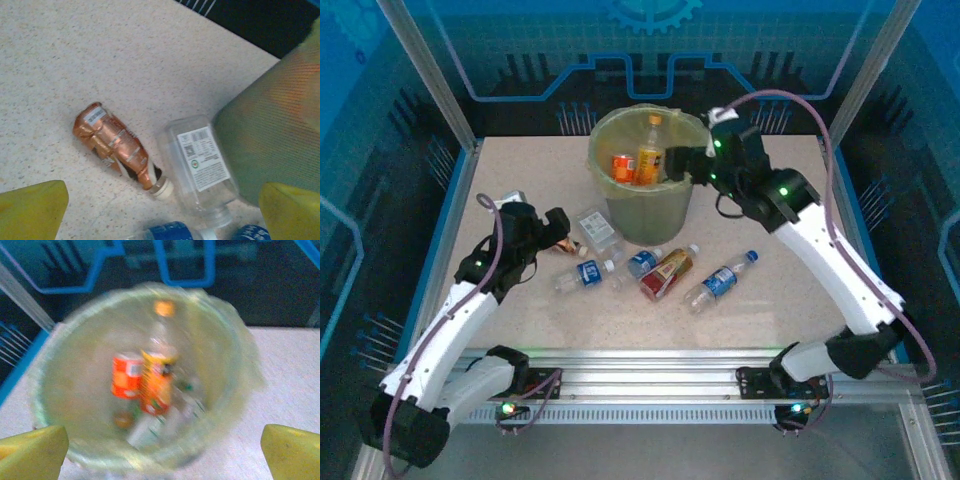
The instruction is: Put the plastic bottles in the bin
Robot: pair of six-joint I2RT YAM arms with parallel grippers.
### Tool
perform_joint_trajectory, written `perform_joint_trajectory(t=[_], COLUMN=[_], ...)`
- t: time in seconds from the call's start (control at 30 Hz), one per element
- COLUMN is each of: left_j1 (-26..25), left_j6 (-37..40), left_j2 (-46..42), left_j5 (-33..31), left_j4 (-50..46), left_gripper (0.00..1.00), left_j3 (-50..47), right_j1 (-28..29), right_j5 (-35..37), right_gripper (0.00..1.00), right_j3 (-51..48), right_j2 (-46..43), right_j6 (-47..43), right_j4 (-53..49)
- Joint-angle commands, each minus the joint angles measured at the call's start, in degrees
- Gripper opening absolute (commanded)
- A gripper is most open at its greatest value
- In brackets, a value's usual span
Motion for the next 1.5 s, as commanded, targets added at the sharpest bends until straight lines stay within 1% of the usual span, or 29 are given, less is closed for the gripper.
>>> perform_joint_trajectory(t=[0.0, 0.1, 0.23, 0.43, 0.6, 0.87, 1.07, 1.47], left_j1=[2.7, 5.7, 8.0, 12.1, 14.8, 15.4, 15.4, 15.6], left_j6=[-2.5, -5.0, -7.5, -9.3, -11.4, -14.1, -16.4, -19.4], left_j2=[3.2, 6.6, 11.4, 20.6, 29.0, 38.4, 42.0, 44.4], left_j5=[1.1, 4.3, 7.1, 10.5, 14.4, 16.6, 17.2, 17.2], left_j4=[-3.8, -3.9, -0.4, 4.7, 7.8, 11.0, 12.0, 13.8], left_gripper=[0.99, 0.99, 0.99, 0.99, 0.99, 0.99, 0.97, 0.86], left_j3=[0.9, 1.0, 0.5, 1.9, 4.3, 8.3, 9.5, 8.1], right_j1=[-2.9, -6.2, -10.7, -15.1, -16.4, -16.5, -16.7, -16.8], right_j5=[4.5, 4.1, 1.9, 0.3, -0.1, 0.1, 0.7, 0.6], right_gripper=[1.0, 1.0, 1.0, 1.0, 1.0, 1.0, 1.0, 1.0], right_j3=[-6.8, -12.6, -20.3, -27.8, -29.2, -30.7, -31.0, -31.5], right_j2=[-6.3, -12.0, -19.2, -25.0, -24.8, -24.8, -25.3, -25.6], right_j6=[5.2, 8.4, 11.9, 14.8, 15.1, 15.5, 16.1, 16.6], right_j4=[-6.3, -9.6, -11.7, -12.3, -12.2, -10.0, -9.9, -9.0])
